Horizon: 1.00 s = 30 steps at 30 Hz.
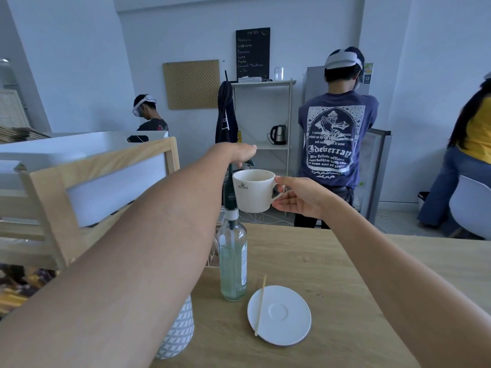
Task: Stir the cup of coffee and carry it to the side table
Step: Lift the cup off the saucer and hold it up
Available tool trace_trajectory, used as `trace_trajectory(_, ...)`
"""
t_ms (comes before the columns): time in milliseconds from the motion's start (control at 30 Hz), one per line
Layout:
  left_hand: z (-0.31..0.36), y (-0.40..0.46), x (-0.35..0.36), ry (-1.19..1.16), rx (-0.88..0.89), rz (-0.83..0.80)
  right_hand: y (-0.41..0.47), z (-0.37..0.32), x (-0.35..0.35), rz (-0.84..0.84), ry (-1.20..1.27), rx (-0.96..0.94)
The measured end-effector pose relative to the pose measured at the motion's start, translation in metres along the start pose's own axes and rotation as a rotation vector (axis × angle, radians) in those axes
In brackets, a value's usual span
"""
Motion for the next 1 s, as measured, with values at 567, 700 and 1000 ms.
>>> trace_trajectory(567,-0.031,-0.050,-0.016,-0.809,-0.099,0.473,-0.018,0.002,0.002,0.020,0.055,-0.004)
trace_trajectory(700,-0.057,-0.065,0.008,-0.991,-0.271,0.202,-0.030,0.005,0.000,0.042,0.068,-0.002)
trace_trajectory(1000,-0.071,-0.109,0.072,-1.093,-0.258,-0.424,-0.048,0.023,-0.002,0.038,0.052,0.020)
Point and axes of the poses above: each hand's wrist, its own y-axis towards the middle knuckle, its own x-axis out of the palm, z = x × y, the point moved 4 cm from there along y, towards the middle knuckle, and after that the axes turned 11 degrees about -x, right-handed, at the moved point
